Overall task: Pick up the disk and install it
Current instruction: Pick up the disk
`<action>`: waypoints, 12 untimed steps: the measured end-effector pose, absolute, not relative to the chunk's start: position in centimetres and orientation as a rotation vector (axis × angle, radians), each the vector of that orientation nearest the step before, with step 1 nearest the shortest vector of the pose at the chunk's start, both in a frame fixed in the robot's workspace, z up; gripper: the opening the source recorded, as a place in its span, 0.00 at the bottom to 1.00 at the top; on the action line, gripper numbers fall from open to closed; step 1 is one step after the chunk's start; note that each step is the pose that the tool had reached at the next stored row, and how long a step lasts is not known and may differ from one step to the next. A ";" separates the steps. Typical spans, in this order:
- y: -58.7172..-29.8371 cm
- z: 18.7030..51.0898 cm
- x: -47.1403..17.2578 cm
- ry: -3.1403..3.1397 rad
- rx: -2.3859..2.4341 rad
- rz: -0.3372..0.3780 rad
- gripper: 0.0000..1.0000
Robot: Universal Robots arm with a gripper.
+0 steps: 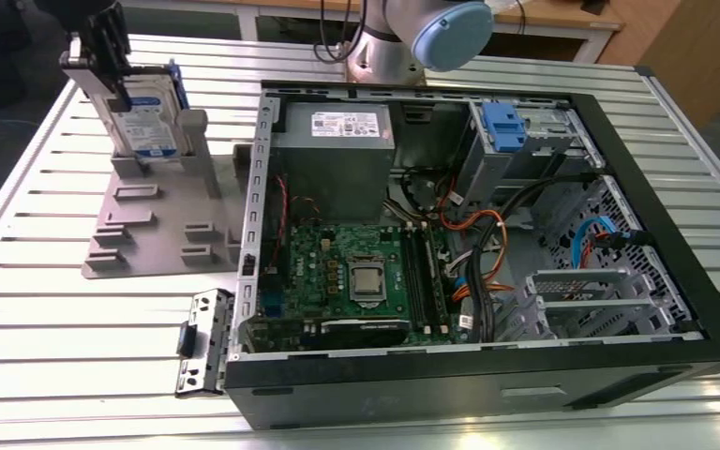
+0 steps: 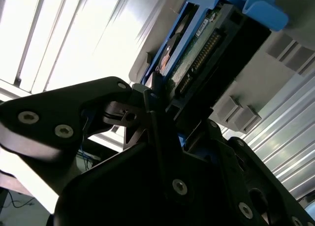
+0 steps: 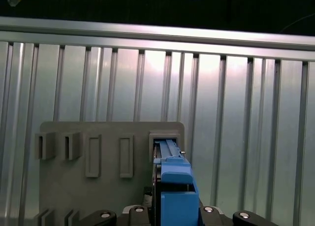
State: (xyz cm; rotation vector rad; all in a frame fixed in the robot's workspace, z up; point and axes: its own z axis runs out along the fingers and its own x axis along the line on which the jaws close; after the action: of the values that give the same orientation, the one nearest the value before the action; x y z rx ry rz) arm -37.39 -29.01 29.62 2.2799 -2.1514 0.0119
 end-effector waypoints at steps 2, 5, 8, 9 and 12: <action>-29.0 29.8 -37.4 -2.151 2.280 0.012 0.36; -29.0 30.1 -37.4 -2.151 2.280 0.012 0.36; -29.0 30.4 -37.4 -2.151 2.280 0.012 0.36; -29.0 30.5 -37.4 -2.151 2.280 0.012 0.36; -29.0 30.7 -37.4 -2.151 2.280 0.012 0.36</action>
State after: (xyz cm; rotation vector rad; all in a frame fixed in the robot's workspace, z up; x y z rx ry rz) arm -37.39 -29.01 30.71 2.2798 -2.1514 0.0119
